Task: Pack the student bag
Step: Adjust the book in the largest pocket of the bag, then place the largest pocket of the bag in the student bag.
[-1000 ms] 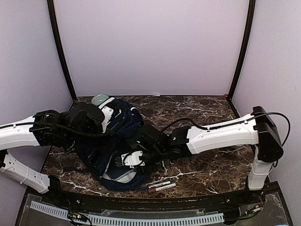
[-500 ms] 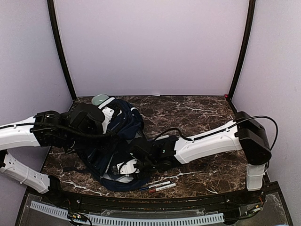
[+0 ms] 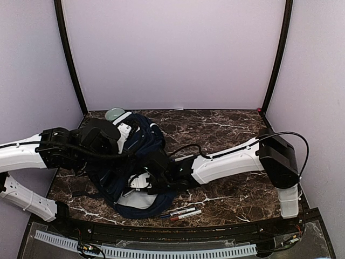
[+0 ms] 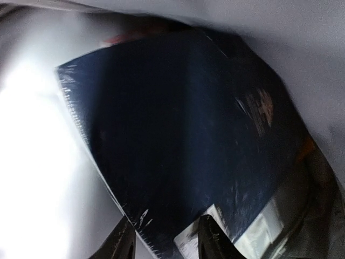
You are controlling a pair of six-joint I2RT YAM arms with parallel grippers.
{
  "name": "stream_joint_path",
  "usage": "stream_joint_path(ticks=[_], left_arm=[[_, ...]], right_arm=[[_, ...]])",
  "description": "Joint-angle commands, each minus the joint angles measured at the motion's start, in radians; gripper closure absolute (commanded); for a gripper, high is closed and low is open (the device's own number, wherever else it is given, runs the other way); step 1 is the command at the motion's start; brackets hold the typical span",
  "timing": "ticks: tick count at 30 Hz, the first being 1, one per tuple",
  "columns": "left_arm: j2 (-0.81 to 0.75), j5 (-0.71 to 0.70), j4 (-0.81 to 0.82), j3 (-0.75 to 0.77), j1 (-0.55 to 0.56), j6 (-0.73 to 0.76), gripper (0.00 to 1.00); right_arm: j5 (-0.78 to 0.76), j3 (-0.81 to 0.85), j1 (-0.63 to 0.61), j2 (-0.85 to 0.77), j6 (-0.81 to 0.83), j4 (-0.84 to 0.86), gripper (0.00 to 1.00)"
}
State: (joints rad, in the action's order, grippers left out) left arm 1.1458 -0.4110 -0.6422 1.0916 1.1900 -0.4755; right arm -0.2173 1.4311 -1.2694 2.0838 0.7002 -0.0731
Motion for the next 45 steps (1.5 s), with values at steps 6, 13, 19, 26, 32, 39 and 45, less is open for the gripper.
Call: stream_joint_path(ticks=[6,13,19,26,32,39,45], left_arm=[[-0.022,0.049,0.086,0.001,0.003,0.005,1.0],[-0.021,0.043,0.092,-0.005,0.003,0.004,1.0],[-0.024,0.035,0.086,-0.015,0.003,0.0,0.98],[-0.011,0.0,0.125,-0.022,0.002,0.036,0.99],[0.037,0.052,0.219,-0.032,-0.038,0.101,0.97],[0.191,0.124,0.294,0.027,-0.088,0.189,0.98],[0.313,0.214,0.366,0.075,-0.157,0.258,0.99]], right_arm=[[-0.054,0.116,0.068,0.104,-0.07,0.206,0.61],[-0.05,0.108,0.074,0.116,-0.108,0.22,0.56],[0.073,0.001,0.071,-0.002,-0.146,0.124,0.55],[0.186,-0.19,0.03,-0.22,-0.13,0.017,0.53],[0.313,-0.305,0.027,-0.392,-0.159,-0.183,0.54],[0.375,-0.453,0.125,-0.604,-0.285,-0.22,0.55],[0.422,-0.528,0.285,-0.737,-0.377,-0.162,0.56]])
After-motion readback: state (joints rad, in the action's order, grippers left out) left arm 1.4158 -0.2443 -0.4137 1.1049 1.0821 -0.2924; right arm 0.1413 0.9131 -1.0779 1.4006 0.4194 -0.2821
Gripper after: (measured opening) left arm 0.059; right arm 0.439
